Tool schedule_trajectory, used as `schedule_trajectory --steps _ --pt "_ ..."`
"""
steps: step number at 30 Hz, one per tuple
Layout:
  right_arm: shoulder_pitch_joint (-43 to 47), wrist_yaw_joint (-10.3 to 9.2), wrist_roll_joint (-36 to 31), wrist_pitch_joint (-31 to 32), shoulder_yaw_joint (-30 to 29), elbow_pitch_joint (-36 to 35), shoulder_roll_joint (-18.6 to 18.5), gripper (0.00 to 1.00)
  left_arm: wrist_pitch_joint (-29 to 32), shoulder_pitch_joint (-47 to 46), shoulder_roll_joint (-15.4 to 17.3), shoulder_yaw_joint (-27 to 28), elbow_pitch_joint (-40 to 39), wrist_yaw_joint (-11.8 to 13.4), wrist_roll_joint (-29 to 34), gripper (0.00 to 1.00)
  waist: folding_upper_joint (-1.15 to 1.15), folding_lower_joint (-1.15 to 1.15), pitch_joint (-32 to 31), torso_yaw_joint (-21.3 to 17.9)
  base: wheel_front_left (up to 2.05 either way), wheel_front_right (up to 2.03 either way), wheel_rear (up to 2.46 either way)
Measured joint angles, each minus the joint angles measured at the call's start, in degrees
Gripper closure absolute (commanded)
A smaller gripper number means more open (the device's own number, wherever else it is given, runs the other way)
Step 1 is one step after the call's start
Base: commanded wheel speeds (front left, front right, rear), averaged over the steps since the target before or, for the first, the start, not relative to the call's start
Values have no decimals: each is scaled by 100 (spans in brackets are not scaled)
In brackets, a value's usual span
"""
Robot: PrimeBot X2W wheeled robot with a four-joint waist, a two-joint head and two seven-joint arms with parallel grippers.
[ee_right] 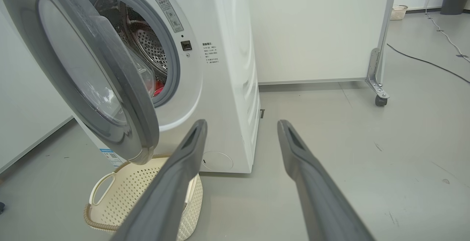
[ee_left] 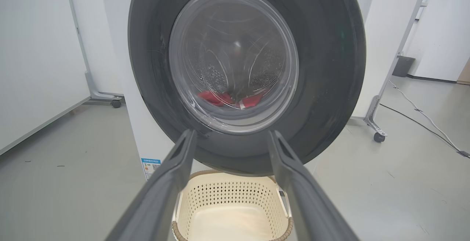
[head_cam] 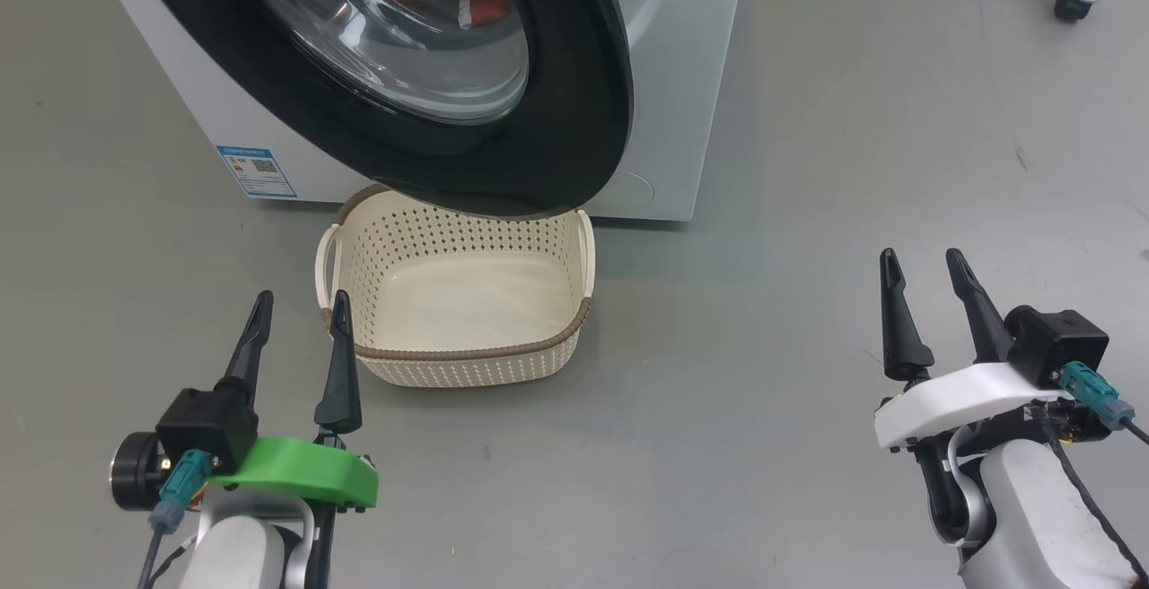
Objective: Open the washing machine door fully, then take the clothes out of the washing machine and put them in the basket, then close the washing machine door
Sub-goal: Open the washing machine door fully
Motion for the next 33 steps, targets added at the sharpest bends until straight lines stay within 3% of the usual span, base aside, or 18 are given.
schedule_trajectory --steps 33 --pt "209 15 -193 -1 -244 -372 142 0 0 16 1 -1 3 -4 -2 0 0 0 6 72 0 0 0"
